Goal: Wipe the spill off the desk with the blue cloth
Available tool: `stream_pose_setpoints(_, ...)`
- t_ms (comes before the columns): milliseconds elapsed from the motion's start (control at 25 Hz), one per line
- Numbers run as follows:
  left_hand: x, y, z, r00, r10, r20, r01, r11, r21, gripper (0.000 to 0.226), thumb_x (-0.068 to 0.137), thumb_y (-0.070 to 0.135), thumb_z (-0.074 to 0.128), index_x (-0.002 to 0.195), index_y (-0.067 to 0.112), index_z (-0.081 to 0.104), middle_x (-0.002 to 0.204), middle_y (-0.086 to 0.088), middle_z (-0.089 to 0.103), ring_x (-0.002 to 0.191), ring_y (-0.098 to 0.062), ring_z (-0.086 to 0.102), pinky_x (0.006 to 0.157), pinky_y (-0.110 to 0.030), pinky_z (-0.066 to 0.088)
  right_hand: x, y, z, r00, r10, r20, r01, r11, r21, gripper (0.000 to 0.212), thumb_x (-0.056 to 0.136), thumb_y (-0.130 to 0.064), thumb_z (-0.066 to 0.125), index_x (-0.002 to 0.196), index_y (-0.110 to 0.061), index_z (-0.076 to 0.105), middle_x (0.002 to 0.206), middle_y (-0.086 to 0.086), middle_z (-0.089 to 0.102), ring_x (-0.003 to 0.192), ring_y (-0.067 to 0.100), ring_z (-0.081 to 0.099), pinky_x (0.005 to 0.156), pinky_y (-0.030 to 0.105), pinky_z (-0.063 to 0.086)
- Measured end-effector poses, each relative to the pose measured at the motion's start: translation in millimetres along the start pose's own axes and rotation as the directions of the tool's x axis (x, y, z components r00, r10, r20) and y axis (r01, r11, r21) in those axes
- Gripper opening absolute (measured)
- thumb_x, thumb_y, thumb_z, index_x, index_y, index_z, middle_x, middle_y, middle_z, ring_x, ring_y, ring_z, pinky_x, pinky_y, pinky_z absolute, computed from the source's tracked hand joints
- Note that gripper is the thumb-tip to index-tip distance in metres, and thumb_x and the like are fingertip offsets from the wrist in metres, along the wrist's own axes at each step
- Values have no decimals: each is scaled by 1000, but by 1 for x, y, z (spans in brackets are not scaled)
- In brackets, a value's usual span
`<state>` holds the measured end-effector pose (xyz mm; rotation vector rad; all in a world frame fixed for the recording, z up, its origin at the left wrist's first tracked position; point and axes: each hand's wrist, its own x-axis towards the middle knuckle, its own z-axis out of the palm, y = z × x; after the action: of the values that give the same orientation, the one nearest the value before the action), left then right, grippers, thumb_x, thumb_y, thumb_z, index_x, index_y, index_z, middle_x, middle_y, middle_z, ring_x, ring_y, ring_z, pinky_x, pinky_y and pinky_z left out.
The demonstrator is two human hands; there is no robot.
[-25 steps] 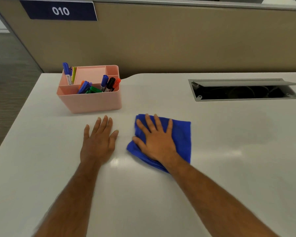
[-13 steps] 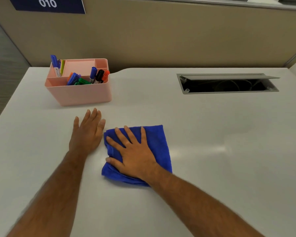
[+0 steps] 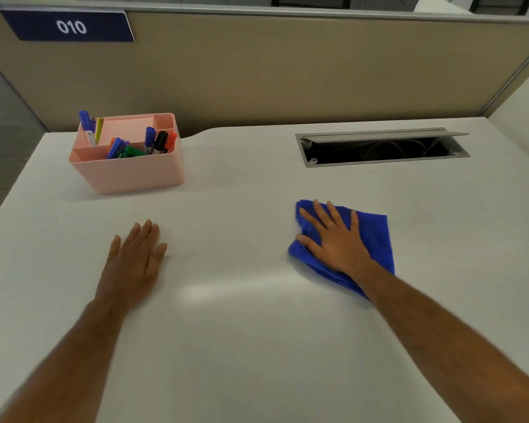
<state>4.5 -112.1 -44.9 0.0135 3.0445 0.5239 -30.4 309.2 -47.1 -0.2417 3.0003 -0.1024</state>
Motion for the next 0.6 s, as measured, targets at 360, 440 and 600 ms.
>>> stream_pose_setpoints(360, -25, -3, 1, 999, -39, -14, 39, 999, 27, 60, 102, 45, 22, 156, 19, 21, 165, 4, 14, 152, -10, 4, 123, -39, -4, -68, 32, 8, 982, 182, -45, -181, 983, 14, 83, 85, -80, -4, 159, -43, 1, 171, -4, -1, 157, 23, -2, 121, 63, -2)
stream_pose_setpoints(440, -28, -2, 1, 999, -42, -16, 43, 999, 29, 59, 102, 44, 23, 156, 19, 21, 165, 3, 14, 152, -11, 4, 123, -41, -4, -81, 22, 14, 975, 215, -50, -216, 976, -5, 83, 86, -79, -4, 159, -41, -2, 171, -3, -2, 157, 25, -2, 121, 64, 0)
stream_pose_setpoints(600, -33, 2, 3, 997, -69, -35, 70, 997, 45, 57, 103, 40, 26, 156, 19, 22, 165, 2, 14, 153, -15, 5, 123, -44, -3, -84, -13, 17, 975, 220, -35, -221, 975, -15, 84, 85, -78, -8, 159, -39, -5, 171, 0, -4, 157, 28, -4, 119, 67, 2)
